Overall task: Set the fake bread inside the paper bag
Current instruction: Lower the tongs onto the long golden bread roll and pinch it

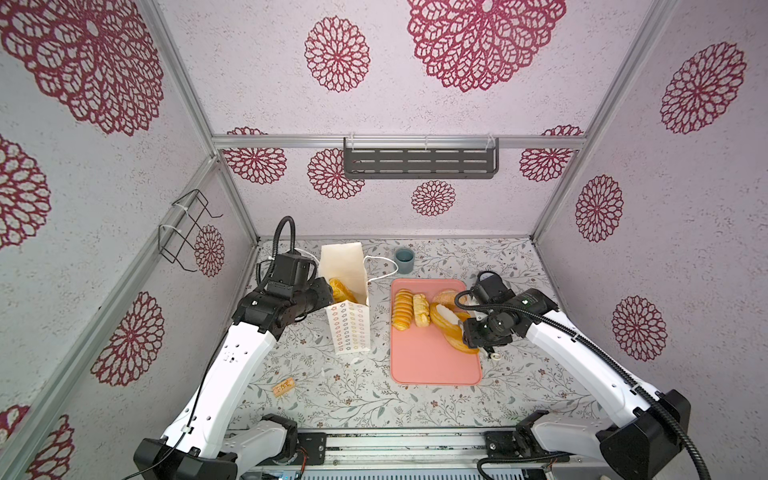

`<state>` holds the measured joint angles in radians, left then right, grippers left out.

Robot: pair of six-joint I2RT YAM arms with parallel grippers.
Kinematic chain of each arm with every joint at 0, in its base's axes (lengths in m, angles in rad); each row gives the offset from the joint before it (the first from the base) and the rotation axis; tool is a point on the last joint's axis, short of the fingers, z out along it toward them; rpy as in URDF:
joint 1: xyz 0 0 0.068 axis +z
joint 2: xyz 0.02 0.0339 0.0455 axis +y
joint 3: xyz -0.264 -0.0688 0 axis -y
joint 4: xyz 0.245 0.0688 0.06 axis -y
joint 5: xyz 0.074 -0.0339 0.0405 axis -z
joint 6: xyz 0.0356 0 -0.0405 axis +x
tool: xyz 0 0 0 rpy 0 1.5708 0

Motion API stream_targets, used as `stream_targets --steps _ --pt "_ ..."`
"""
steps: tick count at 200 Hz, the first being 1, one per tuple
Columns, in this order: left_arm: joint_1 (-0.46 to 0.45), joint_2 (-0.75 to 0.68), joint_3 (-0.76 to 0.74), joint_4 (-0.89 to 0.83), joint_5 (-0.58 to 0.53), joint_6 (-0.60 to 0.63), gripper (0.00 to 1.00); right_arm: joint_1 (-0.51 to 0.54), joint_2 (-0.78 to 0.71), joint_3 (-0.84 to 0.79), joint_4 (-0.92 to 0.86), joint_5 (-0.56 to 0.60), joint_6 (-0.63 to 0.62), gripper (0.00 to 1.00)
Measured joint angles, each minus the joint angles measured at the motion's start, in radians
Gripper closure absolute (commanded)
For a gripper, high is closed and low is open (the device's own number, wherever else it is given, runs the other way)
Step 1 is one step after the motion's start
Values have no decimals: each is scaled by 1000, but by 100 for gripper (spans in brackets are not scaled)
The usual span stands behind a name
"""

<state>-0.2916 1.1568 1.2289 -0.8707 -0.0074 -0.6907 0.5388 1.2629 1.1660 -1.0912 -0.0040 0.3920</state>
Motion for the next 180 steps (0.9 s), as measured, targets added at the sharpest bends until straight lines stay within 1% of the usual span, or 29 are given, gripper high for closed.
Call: stream_targets --steps 67,137,180 --pt "0 0 -13 6 7 9 45 0 80 0 -3 0 -38 47" --pt "2 -10 -13 6 13 10 44 -1 143 0 -2 0 -85 47" --pt "3 -14 -13 6 17 10 44 -1 171 0 9 -1 -97 51"
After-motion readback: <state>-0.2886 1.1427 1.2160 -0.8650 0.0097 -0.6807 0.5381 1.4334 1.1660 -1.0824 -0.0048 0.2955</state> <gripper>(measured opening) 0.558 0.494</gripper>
